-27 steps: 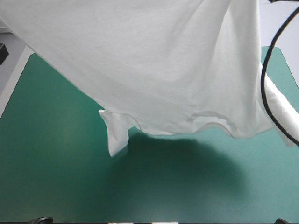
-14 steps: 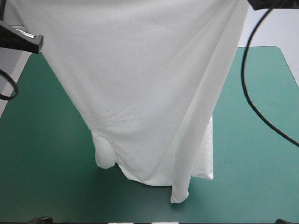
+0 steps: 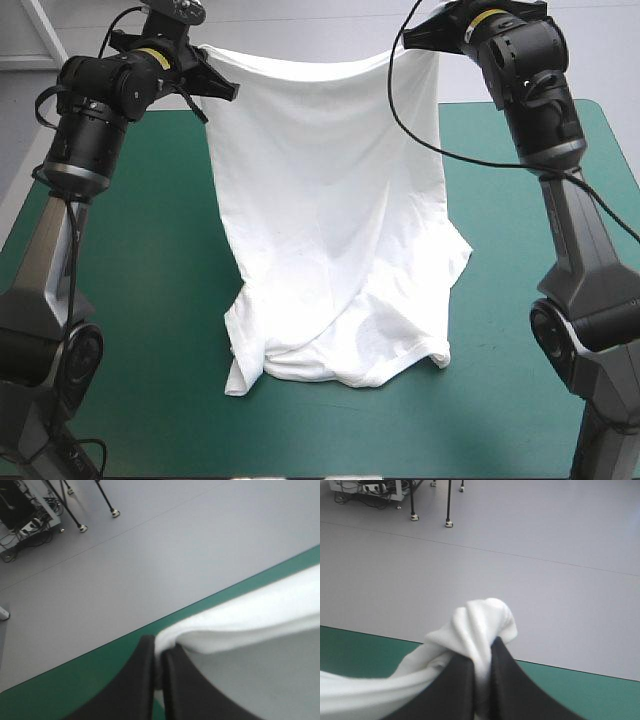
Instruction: Fold the cloth
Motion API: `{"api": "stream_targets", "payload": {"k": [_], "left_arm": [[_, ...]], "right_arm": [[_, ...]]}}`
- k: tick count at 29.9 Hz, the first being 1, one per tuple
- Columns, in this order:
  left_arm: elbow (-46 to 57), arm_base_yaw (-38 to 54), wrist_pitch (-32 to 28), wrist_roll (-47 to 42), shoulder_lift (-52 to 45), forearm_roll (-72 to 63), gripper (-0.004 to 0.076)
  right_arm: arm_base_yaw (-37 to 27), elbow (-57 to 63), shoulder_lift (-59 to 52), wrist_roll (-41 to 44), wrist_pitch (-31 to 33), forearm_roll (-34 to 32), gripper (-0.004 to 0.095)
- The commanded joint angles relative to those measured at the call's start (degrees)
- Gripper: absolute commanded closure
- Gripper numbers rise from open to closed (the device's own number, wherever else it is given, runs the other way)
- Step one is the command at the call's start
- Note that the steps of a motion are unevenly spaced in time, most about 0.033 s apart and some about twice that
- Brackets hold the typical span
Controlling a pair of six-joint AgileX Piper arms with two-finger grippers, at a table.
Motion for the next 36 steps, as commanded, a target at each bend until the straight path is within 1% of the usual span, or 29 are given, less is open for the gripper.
{"api": "stream_targets", "payload": {"k": [1,3,6,10,14,16,17,18,20,23,24,25,26,27,28,30,32,33,35,36], "left_arm": [[-1.6,4.1,-10.6,-0.3,2.1,-1.1,0.0733],[-1.6,5.9,-12.1,-1.4,4.4,0.1,0.0733],[-1.6,7.7,-14.4,-4.4,8.5,1.3,0.0733],[-1.6,8.0,-15.0,-4.5,13.2,1.8,0.0733],[-1.6,8.0,-17.1,-4.7,17.0,1.8,0.0733],[-1.6,8.0,-18.5,-5.6,18.8,1.8,0.0719],[-1.6,8.0,-19.1,-5.9,19.5,1.8,0.0698],[-1.6,8.0,-19.7,-6.3,20.2,1.6,0.0659],[-1.6,8.0,-21.4,-6.7,21.6,0.2,0.0559],[-1.6,8.0,-23.6,-6.7,22.1,-2.0,0.0341],[-1.6,8.0,-24.1,-6.7,22.1,-2.5,0.0251],[-1.9,8.0,-23.8,-6.7,21.9,-2.6,0.0192],[-2.6,8.0,-22.6,-6.7,21.4,-2.6,0.0153],[-3.4,8.0,-21.3,-7.0,21.0,-2.6,0.0140],[-4.6,8.0,-18.9,-7.5,20.3,-2.5,0.0139],[-7.0,8.0,-11.1,-7.8,18.1,-2.3,0.0142],[-9.7,8.0,-1.3,-8.3,15.4,-2.3,0.0143],[-10.7,8.0,2.6,-8.6,14.3,-2.5,0.0143],[-11.3,8.0,11.3,-9.6,11.7,-2.9,0.0149],[-11.3,8.0,14.4,-10.2,10.8,-3.0,0.0158]], "right_arm": [[-3.9,-1.3,2.3,0.0,-10.5,-0.3,0.0923],[-5.3,-1.3,5.0,0.2,-14.0,1.8,0.0923],[-6.4,-1.3,9.1,0.0,-18.6,6.6,0.0923],[-6.1,-1.3,14.3,-1.5,-25.1,10.4,0.0923],[-5.9,-1.3,18.1,-2.6,-29.5,12.4,0.0916],[-6.0,-1.3,20.0,-2.8,-30.4,14.1,0.0878],[-6.1,-1.3,20.9,-3.0,-30.4,15.1,0.0841],[-6.2,-1.3,21.7,-3.9,-30.4,16.7,0.0793],[-6.6,-1.3,23.0,-3.9,-30.4,19.1,0.0680],[-6.8,-1.3,23.6,-4.6,-30.0,20.8,0.0398],[-6.8,-1.4,23.6,-5.3,-29.5,21.1,0.0286],[-6.8,-1.9,23.0,-5.7,-28.5,21.3,0.0185],[-6.8,-2.4,22.5,-5.7,-27.0,21.4,0.0104],[-6.8,-2.9,21.7,-5.7,-25.2,21.5,0.0050],[-6.8,-3.5,20.7,-5.8,-23.3,21.5,0.0024],[-6.8,-4.8,18.3,-5.8,-18.0,21.3,0.0022],[-6.8,-5.8,15.1,-6.2,-11.0,20.8,0.0028],[-6.8,-6.1,13.6,-6.2,-7.6,20.6,0.0031],[-6.8,-6.2,9.8,-6.2,1.1,20.2,0.0044],[-6.8,-6.2,8.4,-6.2,5.3,19.9,0.0052]]}}
